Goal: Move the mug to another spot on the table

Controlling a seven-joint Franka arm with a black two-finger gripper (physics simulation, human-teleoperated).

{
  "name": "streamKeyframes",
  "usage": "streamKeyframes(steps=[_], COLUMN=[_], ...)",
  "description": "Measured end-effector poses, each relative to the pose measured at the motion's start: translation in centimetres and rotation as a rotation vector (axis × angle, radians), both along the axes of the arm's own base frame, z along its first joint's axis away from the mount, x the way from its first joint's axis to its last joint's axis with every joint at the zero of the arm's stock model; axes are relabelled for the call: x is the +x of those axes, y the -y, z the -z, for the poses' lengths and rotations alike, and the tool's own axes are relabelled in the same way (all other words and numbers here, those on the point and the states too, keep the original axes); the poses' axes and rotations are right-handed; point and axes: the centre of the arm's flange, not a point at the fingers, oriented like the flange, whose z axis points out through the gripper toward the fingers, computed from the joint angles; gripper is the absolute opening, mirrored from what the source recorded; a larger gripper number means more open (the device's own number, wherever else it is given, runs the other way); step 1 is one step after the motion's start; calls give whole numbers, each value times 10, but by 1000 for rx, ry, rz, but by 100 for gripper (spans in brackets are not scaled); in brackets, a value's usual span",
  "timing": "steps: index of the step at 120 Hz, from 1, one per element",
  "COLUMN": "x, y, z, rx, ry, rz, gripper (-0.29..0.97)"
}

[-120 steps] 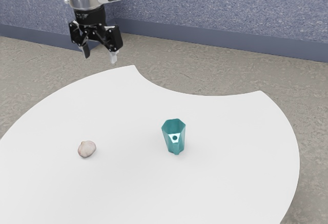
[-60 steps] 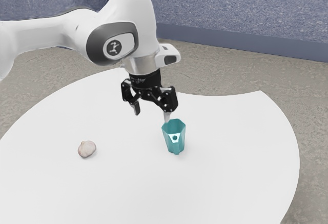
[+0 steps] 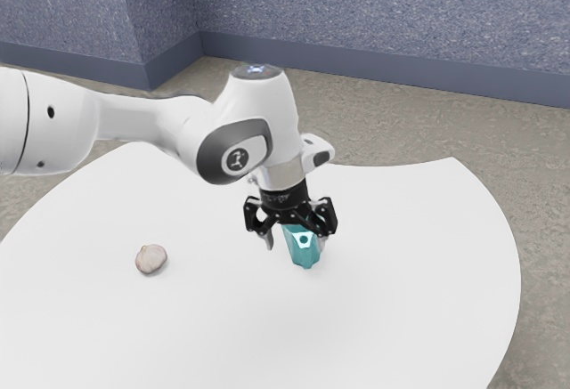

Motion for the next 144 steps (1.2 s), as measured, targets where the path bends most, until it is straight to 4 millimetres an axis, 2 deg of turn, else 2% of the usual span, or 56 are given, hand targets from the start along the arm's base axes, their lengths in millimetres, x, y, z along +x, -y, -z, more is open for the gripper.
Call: streamKeyframes(steps=[21,39,67,85,115,144], x=[4,17,29,37,51,51], y=[5,-12,-7,-4,-23,-23], z=[8,18,54,67,88,107], rx=[-26,-13,42,23,32,60], ry=[-11,5,83,133,187,182], rz=[-114,-202,-190,-208,-258,-259], gripper=[68,68,68,68,67,66])
